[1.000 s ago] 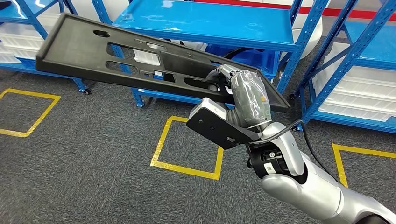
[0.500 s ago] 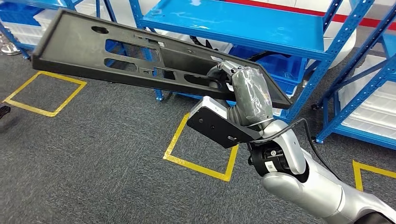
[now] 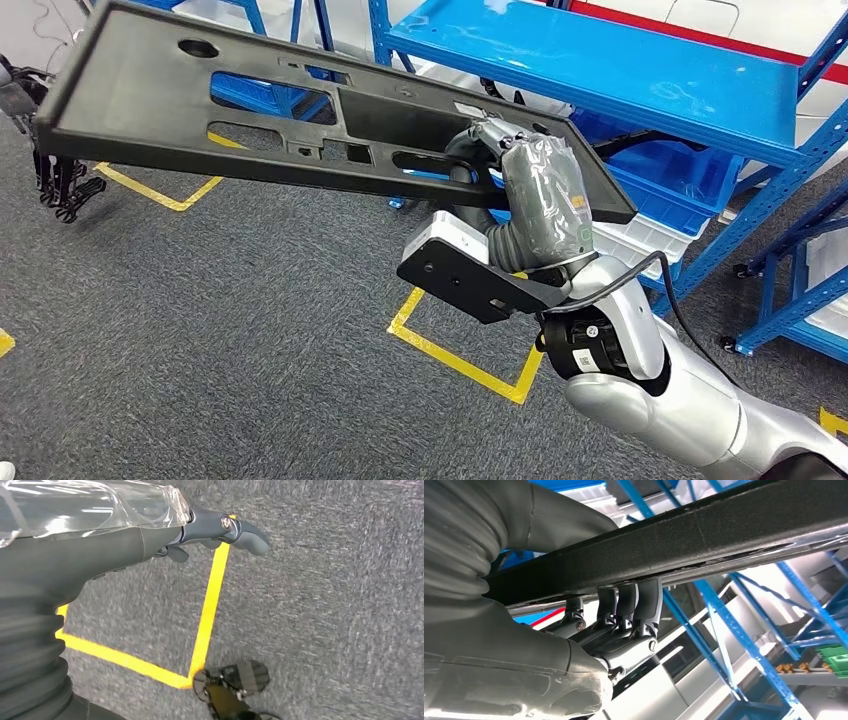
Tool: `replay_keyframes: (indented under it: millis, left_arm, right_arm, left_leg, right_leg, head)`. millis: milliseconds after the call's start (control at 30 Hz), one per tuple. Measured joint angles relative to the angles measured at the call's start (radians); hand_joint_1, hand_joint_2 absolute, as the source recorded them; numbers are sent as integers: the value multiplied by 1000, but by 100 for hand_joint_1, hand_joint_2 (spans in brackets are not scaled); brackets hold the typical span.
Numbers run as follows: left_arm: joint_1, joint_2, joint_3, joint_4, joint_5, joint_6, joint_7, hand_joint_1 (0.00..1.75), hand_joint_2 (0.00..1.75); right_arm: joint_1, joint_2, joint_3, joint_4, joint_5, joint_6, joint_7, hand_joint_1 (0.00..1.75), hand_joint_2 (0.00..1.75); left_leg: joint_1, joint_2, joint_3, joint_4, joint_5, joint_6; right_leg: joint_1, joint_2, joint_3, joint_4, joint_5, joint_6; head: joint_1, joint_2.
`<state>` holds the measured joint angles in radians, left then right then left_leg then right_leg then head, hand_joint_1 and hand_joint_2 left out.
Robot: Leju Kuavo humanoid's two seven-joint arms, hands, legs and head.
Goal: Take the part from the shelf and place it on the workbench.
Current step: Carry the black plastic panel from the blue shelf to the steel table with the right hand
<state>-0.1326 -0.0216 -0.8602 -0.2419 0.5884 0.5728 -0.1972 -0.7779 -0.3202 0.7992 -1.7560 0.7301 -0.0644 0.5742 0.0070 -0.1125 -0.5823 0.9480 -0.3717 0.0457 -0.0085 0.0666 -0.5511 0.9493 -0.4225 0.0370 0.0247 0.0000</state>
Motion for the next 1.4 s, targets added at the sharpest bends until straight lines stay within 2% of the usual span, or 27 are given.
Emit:
replay_keyframes:
  millis: [67, 100, 133, 200, 267, 300, 333, 400, 467, 533, 600, 667, 733, 767, 800, 833, 867, 933, 1000, 1067, 1100, 1133, 1200, 1267, 1300, 1333, 1400]
  left_arm:
    - [-1, 0, 0, 0, 8, 3, -4, 0, 175]
    - [-2, -1, 0, 0, 14, 5, -6, 0, 175]
    - [-4, -1, 0, 0, 19, 7, -8, 0, 175]
    - [-8, -2, 0, 0, 28, 9, -9, 0, 175]
    - [-8, -2, 0, 0, 30, 9, -7, 0, 175]
    - [-6, -1, 0, 0, 30, 9, -6, 0, 175]
    - [-4, -1, 0, 0, 30, 9, -5, 0, 175]
    - [-3, 1, 0, 0, 31, 10, -5, 0, 175]
    - [-4, 1, 0, 0, 32, 11, -5, 0, 175]
    - [-3, 2, 0, 0, 33, 13, -6, 0, 175]
    - [-2, 3, 0, 0, 33, 15, -7, 0, 175]
    - [-5, 5, 0, 0, 33, 18, -8, 0, 175]
    - [-9, 5, 0, 0, 33, 19, -10, 0, 175]
    - [-9, 5, 0, 0, 34, 20, -11, 0, 175]
    - [-9, 5, 0, 0, 35, 20, -12, 0, 175]
    - [-9, 5, 0, 0, 37, 22, -14, 0, 175]
    - [-9, 5, 0, 0, 39, 23, -14, 0, 175]
    - [-10, 3, 0, 0, 42, 24, -17, 0, 175]
    - [-10, 1, 0, 0, 43, 24, -18, 0, 175]
    - [-5, 2, 0, 0, 45, 24, -19, 0, 175]
    - [-2, 2, 0, 0, 46, 24, -19, 0, 175]
    - [0, 2, 0, 0, 47, 24, -19, 0, 175]
    - [-1, 1, 0, 0, 47, 24, -19, 0, 175]
    - [-2, 1, 0, 0, 47, 24, -19, 0, 175]
    - [-1, 2, 0, 0, 47, 24, -18, 0, 175]
    - [1, 2, 0, 0, 47, 24, -17, 0, 175]
    - [2, 2, 0, 0, 47, 24, -16, 0, 175]
  right_arm:
    - [-5, 3, 1, -7, 4, 2, -3, 175, 175]
    - [-9, 6, 1, -11, 7, 3, -6, 175, 175]
    - [-11, 8, 2, -16, 10, 4, -9, 175, 175]
    - [-12, 13, 7, -22, 17, 4, -14, 175, 175]
    - [-8, 15, 13, -24, 23, 2, -14, 175, 175]
    - [-5, 16, 15, -24, 25, 2, -14, 175, 175]
    - [-4, 17, 17, -25, 29, 1, -14, 175, 175]
    - [-3, 17, 19, -30, 37, -1, -15, 175, 175]
    - [-3, 18, 20, -37, 45, -2, -16, 175, 175]
    - [-3, 20, 22, -43, 52, -3, -18, 175, 175]
    - [-2, 21, 23, -50, 58, -3, -20, 175, 175]
    - [-1, 21, 24, -57, 64, -4, -24, 175, 175]
    - [3, 22, 25, -62, 68, -4, -29, 175, 175]
    - [6, 22, 26, -64, 70, -3, -31, 175, 175]
    - [8, 23, 27, -66, 72, -3, -33, 175, 175]
    - [10, 25, 27, -68, 74, -2, -35, 175, 175]
    - [11, 27, 27, -71, 75, -2, -38, 175, 175]
    - [9, 31, 28, -78, 77, 0, -45, 175, 175]
    - [7, 37, 28, -84, 76, 2, -50, 175, 175]
    - [4, 44, 29, -88, 72, 7, -52, 175, 175]
    - [3, 48, 30, -89, 70, 10, -53, 175, 175]
    - [2, 51, 31, -90, 69, 13, -54, 175, 175]
    - [0, 56, 34, -92, 67, 17, -57, 175, 175]
    - [1, 57, 39, -93, 63, 20, -60, 175, 175]
    - [2, 58, 41, -93, 60, 21, -62, 175, 175]
    - [3, 58, 43, -93, 55, 22, -64, 175, 175]
    - [3, 59, 45, -94, 48, 23, -68, 175, 175]
  left_leg:
    - [3, -10, -6, 0, 2, -11]
    - [3, 5, -15, 17, -10, -16]
    - [4, 29, -34, 55, -31, -20]
    - [9, 82, -102, 195, -97, -31]
    - [16, 98, -157, 304, -130, -43]
    - [20, 102, -157, 301, -120, -48]
    - [23, 108, -134, 255, -95, -52]
    - [24, 142, -53, 103, -33, -57]
    - [20, 163, -10, 16, -6, -48]
    - [16, 146, -14, 12, -7, -32]
    - [16, 127, -15, 12, -5, -16]
    - [17, 111, -13, 10, -2, -4]
    - [12, 92, -13, 11, -2, 4]
    - [9, 80, -13, 11, -2, 5]
    - [6, 67, -12, 11, -2, 6]
    - [3, 53, -11, 11, -2, 7]
    - [1, 40, -9, 11, -2, 7]
    - [-1, 16, -8, 12, -2, 6]
    - [1, -2, -13, 12, -1, -1]
    - [4, -16, -19, 11, 2, -11]
    - [4, -5, -23, 17, -3, -16]
    - [3, 17, -34, 40, -17, -20]
    - [3, 74, -85, 149, -75, -29]
    - [6, 95, -153, 287, -130, -39]
    - [8, 98, -168, 317, -135, -42]
    - [9, 101, -165, 310, -123, -44]
    - [9, 125, -95, 177, -60, -45]
  right_leg:
    - [-2, -19, 1, -7, 4, -5]
    - [-5, -30, 3, -11, 7, -10]
    - [-9, -41, 6, -16, 9, -14]
    - [-10, -65, 7, -19, 10, -19]
    - [-10, -89, 7, -18, 8, -18]
    - [-11, -100, 7, -18, 7, -16]
    - [-12, -111, 8, -17, 5, -13]
    - [-12, -130, 11, -13, -2, -1]
    - [-7, -144, 15, -9, -9, 12]
    - [-5, -158, 19, -11, -11, 23]
    - [-11, -147, 18, 0, -25, 33]
    - [-14, -107, -17, 82, -79, 37]
    - [-10, -81, -90, 234, -146, 34]
    - [-8, -78, -120, 289, -160, 31]
    - [-6, -75, -136, 311, -156, 27]
    - [-4, -73, -127, 283, -128, 20]
    - [-1, -63, -101, 219, -88, 11]
    - [2, -19, -37, 73, -21, -6]
    - [5, 6, -9, 10, -4, -12]
    - [7, -12, -6, 4, -3, -12]
    - [4, -22, -4, 0, -1, -15]
    - [2, -34, -2, -4, 1, -18]
    - [0, -58, 2, -9, 2, -22]
    - [1, -83, 3, -8, 0, -24]
    - [1, -96, 3, -8, -1, -23]
    - [1, -107, 3, -8, -2, -22]
    - [1, -128, 7, -8, -6, -16]
  head:
    - [0, 0]
    - [-2, 0]
    - [-4, 0]
    - [-8, 0]
    - [-9, 0]
    - [-9, 0]
    - [-9, 0]
    - [-9, 0]
    - [-7, 0]
    - [-3, 0]
    - [-2, 0]
    - [1, 0]
    - [2, 0]
    - [2, 0]
    - [2, 0]
    - [2, 0]
    - [2, 0]
    - [2, 0]
    - [1, 0]
    - [3, 0]
    - [3, 0]
    - [1, 0]
    - [-3, 0]
    - [-5, 0]
    - [-5, 0]
    - [-5, 0]
    - [-5, 0]
